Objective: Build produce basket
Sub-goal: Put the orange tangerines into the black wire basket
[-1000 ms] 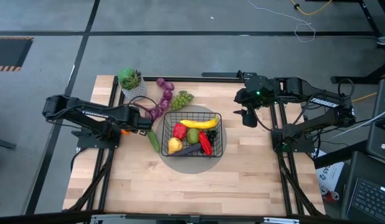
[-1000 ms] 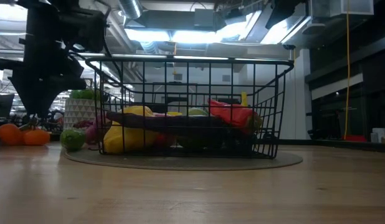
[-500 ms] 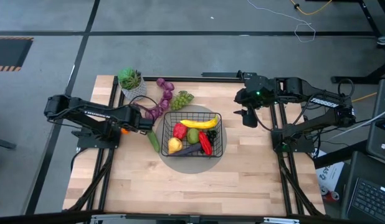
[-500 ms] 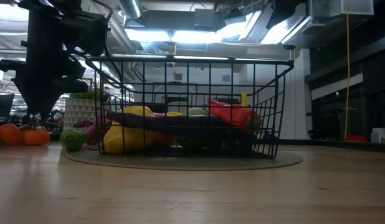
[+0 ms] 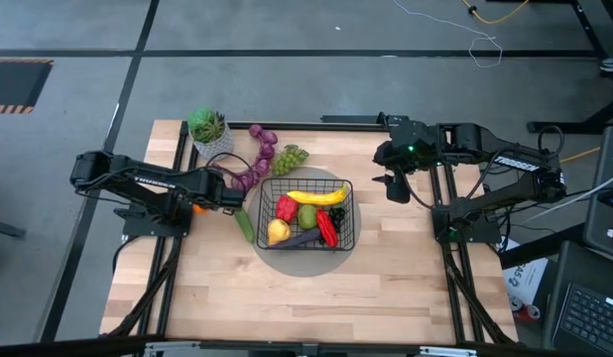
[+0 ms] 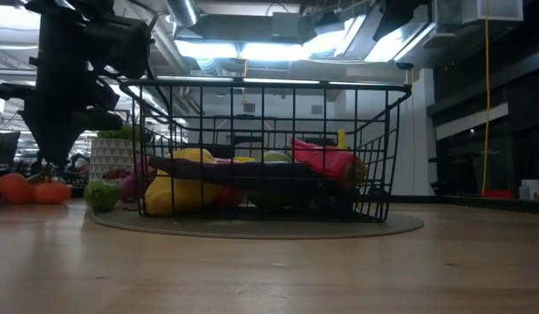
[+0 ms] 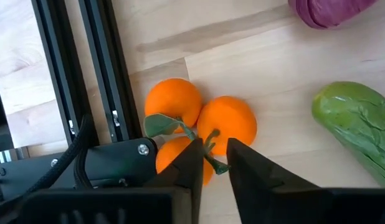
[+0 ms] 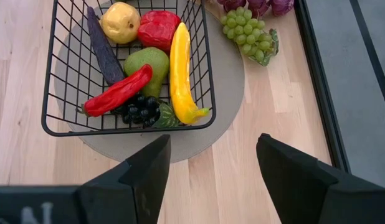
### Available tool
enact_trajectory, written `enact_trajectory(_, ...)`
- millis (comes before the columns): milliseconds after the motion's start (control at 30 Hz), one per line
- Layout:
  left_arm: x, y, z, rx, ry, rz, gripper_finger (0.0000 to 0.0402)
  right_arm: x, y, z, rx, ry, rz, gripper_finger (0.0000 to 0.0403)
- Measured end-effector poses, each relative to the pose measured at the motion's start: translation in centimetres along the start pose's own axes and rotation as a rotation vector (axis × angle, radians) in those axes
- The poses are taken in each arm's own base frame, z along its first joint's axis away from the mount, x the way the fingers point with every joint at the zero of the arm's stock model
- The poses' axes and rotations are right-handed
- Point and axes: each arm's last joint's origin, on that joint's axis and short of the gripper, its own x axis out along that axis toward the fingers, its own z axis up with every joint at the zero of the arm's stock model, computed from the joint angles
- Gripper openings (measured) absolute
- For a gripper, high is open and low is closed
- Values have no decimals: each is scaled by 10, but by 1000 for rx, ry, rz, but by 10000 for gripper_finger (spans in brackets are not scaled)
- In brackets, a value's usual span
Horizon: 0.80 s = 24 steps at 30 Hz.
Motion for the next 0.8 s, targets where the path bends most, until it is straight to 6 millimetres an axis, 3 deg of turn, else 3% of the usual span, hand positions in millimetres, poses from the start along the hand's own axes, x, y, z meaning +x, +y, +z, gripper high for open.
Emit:
enact_trajectory(167, 0, 0, 0, 0, -16, 3, 11, 0, 0, -1, 0, 7, 1, 237)
enact_trajectory(433, -4, -3, -2, 31, -74, -13, 4, 0, 0, -1, 0, 7, 1, 237)
enact_trajectory(633, -32, -10, 1, 65, -238, -81, 2, 0, 0, -1, 0, 6, 1, 237)
enact_trajectory(800, -71, -18, 8, 73, -518, -170, 2, 0, 0, -1, 0, 6, 1, 237)
